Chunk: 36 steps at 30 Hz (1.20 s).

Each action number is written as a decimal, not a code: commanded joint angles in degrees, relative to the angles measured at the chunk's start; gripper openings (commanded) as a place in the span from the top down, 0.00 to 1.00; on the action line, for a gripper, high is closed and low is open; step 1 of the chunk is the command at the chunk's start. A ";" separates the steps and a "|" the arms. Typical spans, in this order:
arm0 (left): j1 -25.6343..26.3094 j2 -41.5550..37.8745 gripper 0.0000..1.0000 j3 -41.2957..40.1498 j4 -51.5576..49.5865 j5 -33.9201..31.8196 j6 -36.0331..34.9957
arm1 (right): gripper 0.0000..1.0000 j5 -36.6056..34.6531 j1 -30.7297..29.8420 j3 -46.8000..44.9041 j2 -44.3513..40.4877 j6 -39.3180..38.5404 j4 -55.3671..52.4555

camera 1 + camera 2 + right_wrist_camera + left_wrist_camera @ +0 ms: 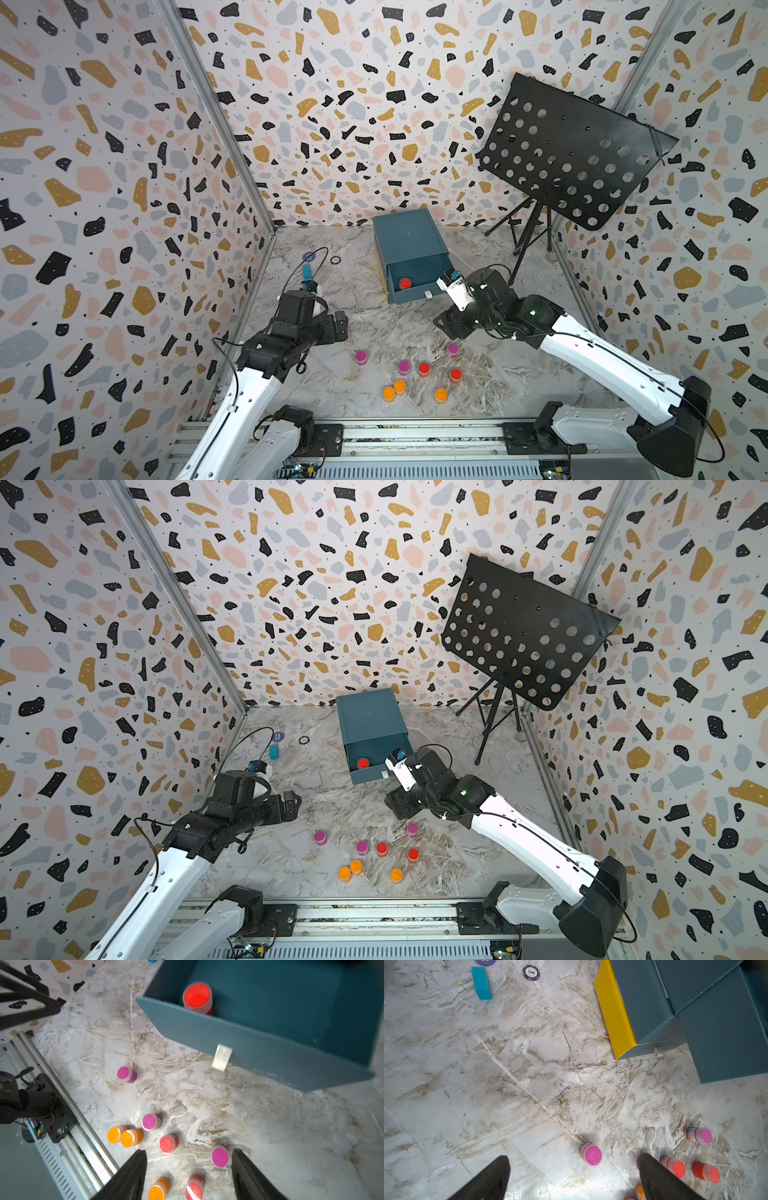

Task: Put the paint cans in the drawer according to color
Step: Pick up the paint can at the center of the board.

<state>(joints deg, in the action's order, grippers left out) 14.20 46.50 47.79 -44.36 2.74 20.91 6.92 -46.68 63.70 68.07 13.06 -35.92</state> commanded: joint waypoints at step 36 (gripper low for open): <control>0.89 54.49 0.00 41.24 13.66 28.22 7.18 | 0.35 -0.67 -10.06 -13.42 3.61 8.83 9.95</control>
<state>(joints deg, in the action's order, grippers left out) 14.85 99.79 88.14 -31.48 30.55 29.52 7.66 -56.18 48.01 71.16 21.87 -25.85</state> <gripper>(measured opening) 0.996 0.654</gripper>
